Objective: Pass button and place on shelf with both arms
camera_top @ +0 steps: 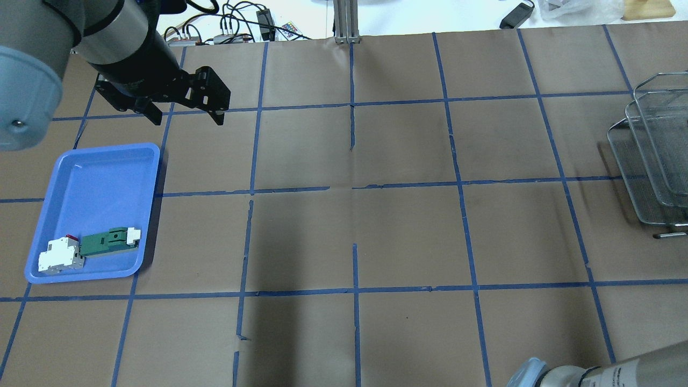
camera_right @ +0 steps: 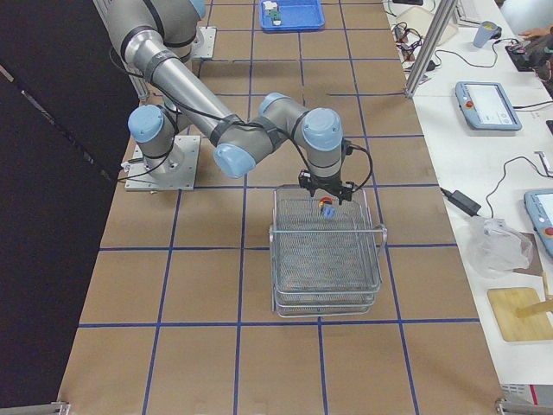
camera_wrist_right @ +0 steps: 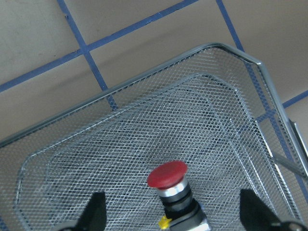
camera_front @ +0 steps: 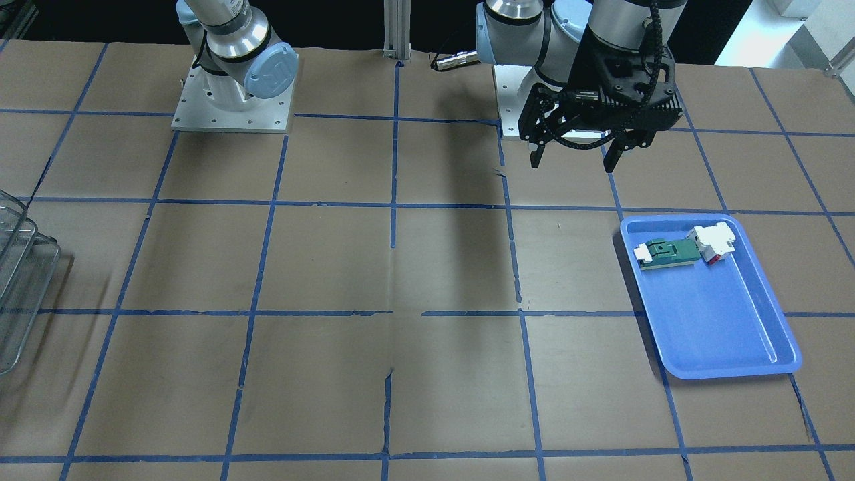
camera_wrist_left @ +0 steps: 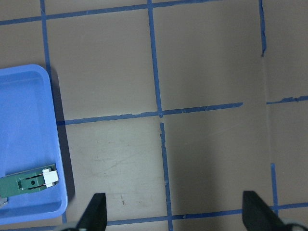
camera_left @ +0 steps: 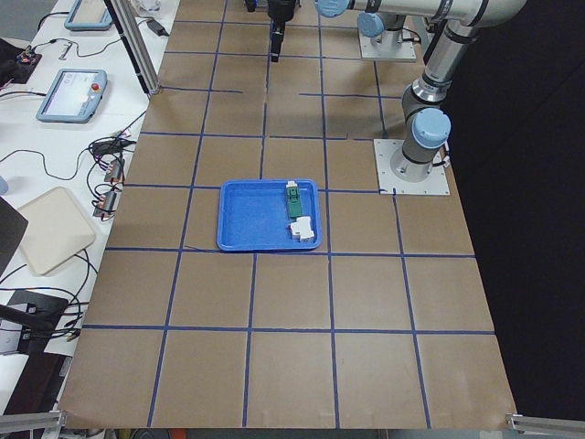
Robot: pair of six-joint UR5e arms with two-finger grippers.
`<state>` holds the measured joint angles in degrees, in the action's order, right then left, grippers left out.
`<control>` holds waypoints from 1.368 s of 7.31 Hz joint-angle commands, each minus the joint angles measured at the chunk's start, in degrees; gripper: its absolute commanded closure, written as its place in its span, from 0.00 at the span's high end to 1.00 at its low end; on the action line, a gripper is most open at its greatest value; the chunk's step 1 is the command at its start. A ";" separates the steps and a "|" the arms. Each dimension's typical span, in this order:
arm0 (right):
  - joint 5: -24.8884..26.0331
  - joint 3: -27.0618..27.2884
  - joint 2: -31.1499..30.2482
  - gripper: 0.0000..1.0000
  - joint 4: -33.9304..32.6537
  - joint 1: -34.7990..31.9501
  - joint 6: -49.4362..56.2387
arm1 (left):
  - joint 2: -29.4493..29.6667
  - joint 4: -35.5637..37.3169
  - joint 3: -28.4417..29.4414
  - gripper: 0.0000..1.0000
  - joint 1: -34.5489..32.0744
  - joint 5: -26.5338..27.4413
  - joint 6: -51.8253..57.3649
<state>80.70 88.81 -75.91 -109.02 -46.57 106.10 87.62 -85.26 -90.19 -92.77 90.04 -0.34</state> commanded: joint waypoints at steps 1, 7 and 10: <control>0.96 1.36 -5.71 1.00 3.69 -1.23 -8.86 | -0.86 0.10 -0.95 1.00 -0.66 0.49 -0.63; 8.85 2.07 -12.16 1.00 10.66 -40.38 -77.40 | -1.05 0.88 -2.44 1.00 -0.84 0.05 -0.27; 8.34 -0.81 -11.81 1.00 14.77 -45.54 -104.10 | 0.62 -5.70 0.53 1.00 -0.48 0.05 -0.62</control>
<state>89.37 89.60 -88.06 -96.71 -91.05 12.32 87.81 -88.76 -90.64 -93.33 90.14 -0.89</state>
